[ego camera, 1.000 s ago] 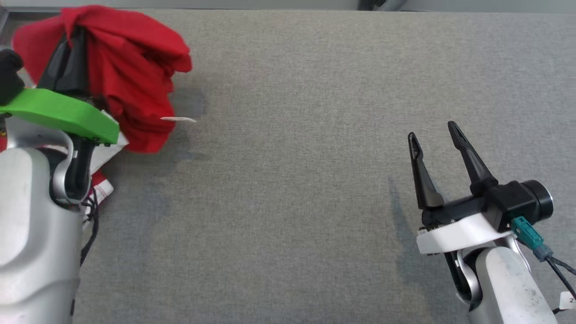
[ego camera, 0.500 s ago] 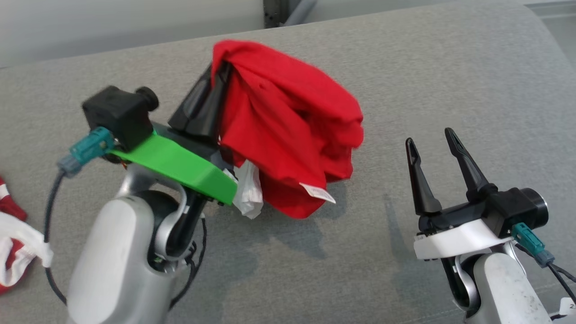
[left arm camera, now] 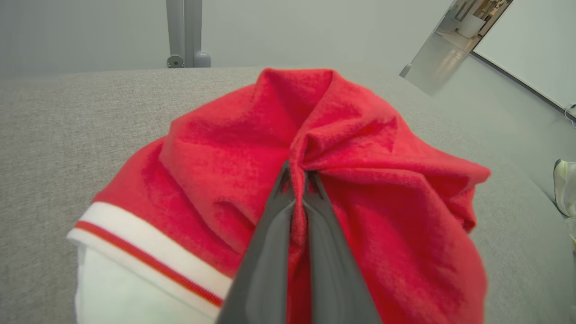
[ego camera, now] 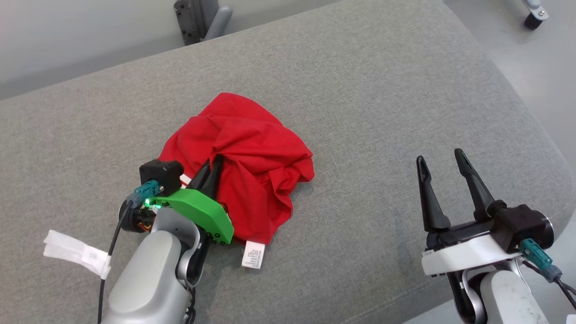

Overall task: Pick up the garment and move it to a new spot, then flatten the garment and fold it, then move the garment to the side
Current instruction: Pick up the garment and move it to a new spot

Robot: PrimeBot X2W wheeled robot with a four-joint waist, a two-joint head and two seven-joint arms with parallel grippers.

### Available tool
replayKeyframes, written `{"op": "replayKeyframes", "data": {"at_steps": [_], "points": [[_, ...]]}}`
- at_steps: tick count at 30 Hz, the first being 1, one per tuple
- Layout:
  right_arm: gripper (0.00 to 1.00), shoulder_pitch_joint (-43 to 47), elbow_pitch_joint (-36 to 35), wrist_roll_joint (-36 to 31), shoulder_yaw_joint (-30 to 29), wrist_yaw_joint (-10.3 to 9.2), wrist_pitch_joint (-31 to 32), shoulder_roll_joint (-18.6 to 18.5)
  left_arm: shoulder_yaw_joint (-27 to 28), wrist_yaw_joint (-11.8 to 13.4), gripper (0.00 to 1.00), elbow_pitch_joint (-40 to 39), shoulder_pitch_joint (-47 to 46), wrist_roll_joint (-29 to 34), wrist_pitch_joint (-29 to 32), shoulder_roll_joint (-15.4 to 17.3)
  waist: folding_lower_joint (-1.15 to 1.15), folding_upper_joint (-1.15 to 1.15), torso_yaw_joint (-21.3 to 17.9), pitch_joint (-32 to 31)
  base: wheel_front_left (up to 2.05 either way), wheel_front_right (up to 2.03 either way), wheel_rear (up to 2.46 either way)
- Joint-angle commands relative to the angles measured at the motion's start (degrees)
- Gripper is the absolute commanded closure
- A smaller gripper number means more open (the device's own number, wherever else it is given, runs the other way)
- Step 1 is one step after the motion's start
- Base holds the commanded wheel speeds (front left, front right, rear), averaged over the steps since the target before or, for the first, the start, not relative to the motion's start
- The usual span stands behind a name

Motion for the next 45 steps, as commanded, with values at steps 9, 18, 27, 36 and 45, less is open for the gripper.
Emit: {"op": "replayKeyframes", "data": {"at_steps": [9,18,27,36,45], "points": [[0.0,1.4,-0.6,-2.1,-0.5,0.02,-0.2,0.0,-0.5,1.3,0.0,4.8,0.3,4.3,-9.9,0.5,0.0,0.0,4.1,-4.7,0.0,0.0,0.0],[0.0,6.4,-1.8,-5.8,-4.4,0.03,-0.2,-0.5,6.7,7.1,0.0,-12.4,16.3,9.7,-10.7,3.6,0.0,0.0,10.9,-10.2,0.0,0.0,0.0],[0.0,9.6,-0.6,-6.6,-5.6,0.02,-0.2,-1.3,13.8,6.0,0.0,-16.8,28.1,13.6,-10.8,3.0,0.0,0.0,15.4,-12.1,0.0,0.0,0.0],[0.0,11.3,0.2,-6.4,-6.0,0.03,-0.2,-0.8,19.5,3.0,0.0,-18.7,32.2,17.9,-10.8,0.5,0.0,0.0,18.3,-12.8,0.0,0.0,0.0],[0.0,10.3,0.6,-6.2,-5.4,0.02,-0.2,-0.6,22.0,0.6,0.0,-18.0,31.2,19.9,-10.8,-1.2,0.0,0.0,18.9,-12.9,0.0,0.0,0.0]]}}
